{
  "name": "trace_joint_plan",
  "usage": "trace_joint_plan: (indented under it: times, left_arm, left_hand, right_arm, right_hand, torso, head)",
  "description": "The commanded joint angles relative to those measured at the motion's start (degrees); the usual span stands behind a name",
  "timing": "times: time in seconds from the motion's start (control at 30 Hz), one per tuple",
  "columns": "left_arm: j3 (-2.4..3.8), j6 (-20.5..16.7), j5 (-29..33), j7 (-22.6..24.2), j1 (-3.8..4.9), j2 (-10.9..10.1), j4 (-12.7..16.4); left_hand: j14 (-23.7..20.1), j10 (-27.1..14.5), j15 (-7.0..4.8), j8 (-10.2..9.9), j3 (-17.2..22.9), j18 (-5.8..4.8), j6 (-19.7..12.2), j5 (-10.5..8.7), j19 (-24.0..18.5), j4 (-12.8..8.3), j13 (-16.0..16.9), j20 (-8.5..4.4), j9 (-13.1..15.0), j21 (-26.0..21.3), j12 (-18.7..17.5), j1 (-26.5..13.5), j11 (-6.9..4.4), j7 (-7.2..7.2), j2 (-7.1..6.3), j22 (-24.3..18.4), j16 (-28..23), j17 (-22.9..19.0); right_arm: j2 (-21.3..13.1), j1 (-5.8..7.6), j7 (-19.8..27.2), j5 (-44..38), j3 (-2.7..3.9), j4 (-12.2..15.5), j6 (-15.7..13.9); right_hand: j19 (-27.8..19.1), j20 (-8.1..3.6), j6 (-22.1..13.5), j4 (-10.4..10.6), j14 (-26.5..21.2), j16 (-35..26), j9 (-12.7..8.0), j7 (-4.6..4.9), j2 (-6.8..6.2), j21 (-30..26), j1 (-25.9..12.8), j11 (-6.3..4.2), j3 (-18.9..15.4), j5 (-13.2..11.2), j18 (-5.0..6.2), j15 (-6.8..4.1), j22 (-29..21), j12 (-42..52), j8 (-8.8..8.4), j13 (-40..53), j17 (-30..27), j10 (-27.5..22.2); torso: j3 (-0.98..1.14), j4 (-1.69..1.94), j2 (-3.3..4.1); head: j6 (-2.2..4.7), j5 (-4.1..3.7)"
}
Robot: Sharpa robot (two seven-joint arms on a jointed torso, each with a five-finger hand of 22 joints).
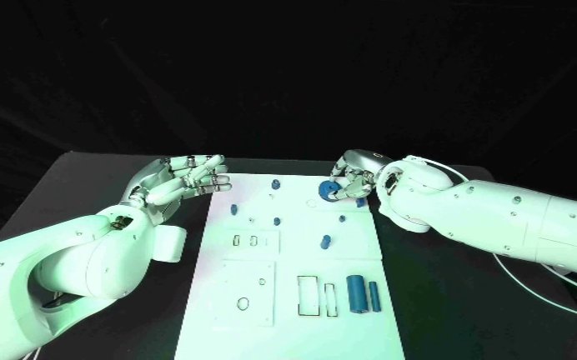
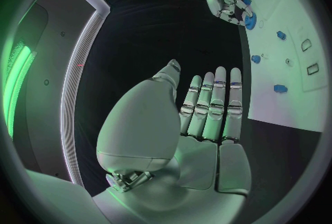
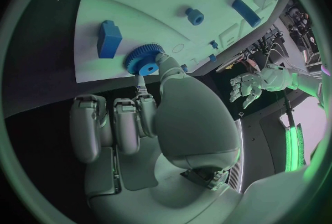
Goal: Assemble the parts on the task board
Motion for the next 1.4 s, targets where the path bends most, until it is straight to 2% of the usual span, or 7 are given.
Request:
trace_joint_plan:
  times: [0.03, 0.27, 0.6, 0.87, 1.0, 1.17, 1.4]
  left_arm:
    - [0.05, 1.23, 0.07, 0.1, 0.08, 0.09, 0.1]
    - [0.05, 1.32, 0.07, 0.02, 0.08, 0.08, 0.09]
    - [0.05, 1.42, 0.07, -0.07, 0.08, 0.1, -0.02]
    - [0.05, 1.5, 0.07, -0.13, 0.08, 0.16, -0.19]
    - [0.05, 1.51, 0.07, -0.16, 0.08, 0.24, -0.3]
    - [0.05, 1.53, 0.07, -0.21, 0.08, 0.34, -0.28]
    - [0.05, 1.53, 0.07, -0.23, 0.08, 0.45, -0.25]
  left_hand:
    - [-0.09, -0.09, 0.44, -0.39, -0.45, 0.52, -0.08, -0.35, -0.06, 0.0, -0.07, -0.05, -0.05, 0.36, -0.21, 0.24, 0.12, 0.19, -0.01, 0.08, -0.25, 0.06]
    - [-0.1, -0.11, 0.45, -0.45, -0.43, 0.52, -0.08, -0.35, -0.09, -0.01, -0.07, -0.05, -0.07, 0.38, -0.29, 0.28, 0.13, 0.19, 0.1, 0.09, -0.32, 0.06]
    - [-0.09, -0.11, 0.45, -0.49, -0.4, 0.53, -0.08, -0.35, -0.11, -0.05, -0.07, -0.05, -0.09, 0.41, -0.36, 0.36, 0.13, 0.18, 0.21, 0.1, -0.38, 0.07]
    - [-0.08, -0.12, 0.45, -0.54, -0.38, 0.53, -0.08, -0.35, -0.13, -0.1, -0.07, -0.04, -0.1, 0.44, -0.43, 0.44, 0.13, 0.18, 0.29, 0.11, -0.43, 0.08]
    - [-0.08, -0.12, 0.45, -0.54, -0.38, 0.53, -0.08, -0.35, -0.13, -0.1, -0.07, -0.04, -0.1, 0.44, -0.43, 0.44, 0.13, 0.18, 0.29, 0.11, -0.43, 0.08]
    - [-0.08, -0.12, 0.45, -0.54, -0.38, 0.53, -0.08, -0.35, -0.13, -0.1, -0.07, -0.04, -0.1, 0.44, -0.43, 0.44, 0.13, 0.18, 0.29, 0.11, -0.43, 0.08]
    - [-0.08, -0.12, 0.45, -0.54, -0.38, 0.53, -0.08, -0.35, -0.13, -0.1, -0.07, -0.04, -0.1, 0.44, -0.43, 0.44, 0.13, 0.18, 0.29, 0.11, -0.43, 0.08]
  right_arm:
    - [0.12, -0.37, -0.6, -3.12, -0.19, 0.18, 1.62]
    - [0.09, -0.59, -0.95, -5.63, -0.19, 0.91, 0.77]
    - [-0.07, -0.86, -1.17, -9.84, -0.17, 2.68, -6.72]
    - [-0.24, -0.54, -1.52, -13.38, -0.07, 7.85, -10.05]
    - [1.56, -0.25, -2.33, -16.41, -0.05, 10.1, -10.49]
    - [4.49, -0.08, -3.36, -18.7, -0.04, 10.05, -10.77]
    - [8.35, -0.02, -3.87, -19.72, -0.07, 7.57, -10.64]
  right_hand:
    - [0.81, -0.15, 0.83, -0.19, 5.34, 0.37, 0.27, -0.07, 0.3, 0.45, 0.9, -0.06, 0.65, -0.25, -0.91, 0.02, 7.5, 0.55, 0.55, 5.6, 11.75, 0.62]
    - [1.38, -0.4, 2.22, -0.23, 5.46, 0.6, 0.66, -0.58, 0.62, 1.02, 1.23, -0.47, 1.21, -0.96, -1.11, -0.29, 8.34, 1.79, 1.52, 6.98, 12.27, 1.57]
    - [2.48, -1.14, 4.51, -0.47, 5.63, 0.95, 1.11, -1.71, 1.8, 2.12, 2.72, -1.5, 4.08, -0.93, -1.5, -1.15, 9.91, 3.44, 2.35, 8.87, 13.07, 2.9]
    - [2.88, -1.37, 4.68, -0.43, 5.71, 1.1, 1.11, -1.77, 1.53, 2.53, 2.85, -1.6, 5.34, -0.59, -1.65, -1.3, 10.49, 3.69, 2.03, 9.21, 13.43, 3.11]
    - [2.98, -1.4, 4.66, -0.3, 5.73, 1.14, 1.08, -1.73, 1.35, 2.62, 2.68, -1.58, 5.63, -0.59, -1.69, -1.3, 10.63, 3.68, 1.87, 9.2, 13.52, 3.1]
    - [3.05, -1.43, 4.7, -0.14, 5.73, 1.14, 1.05, -1.71, 1.11, 2.7, 2.48, -1.57, 6.17, -0.87, -1.72, -1.29, 10.74, 3.64, 1.63, 9.19, 13.53, 3.08]
    - [3.15, -1.43, 4.71, 0.01, 5.74, 1.15, 1.03, -1.69, 0.99, 2.8, 2.31, -1.55, 6.49, -0.99, -1.75, -1.28, 10.88, 3.6, 1.48, 9.15, 13.56, 3.05]
  torso:
    - [-0.01, 0.01, -0.01]
    - [-0.03, 0.01, -0.02]
    - [-0.03, 0.08, -0.03]
    - [0.0, 0.07, -0.02]
    - [-0.02, 0.05, -0.01]
    - [-0.12, 0.22, 0.01]
    - [-0.17, 0.13, 0.03]
  head:
    - [-0.02, -0.02]
    - [0.05, -0.03]
    - [0.35, 0.04]
    - [0.45, 0.46]
    - [0.53, 0.62]
    - [0.42, 0.68]
    - [0.39, 1.09]
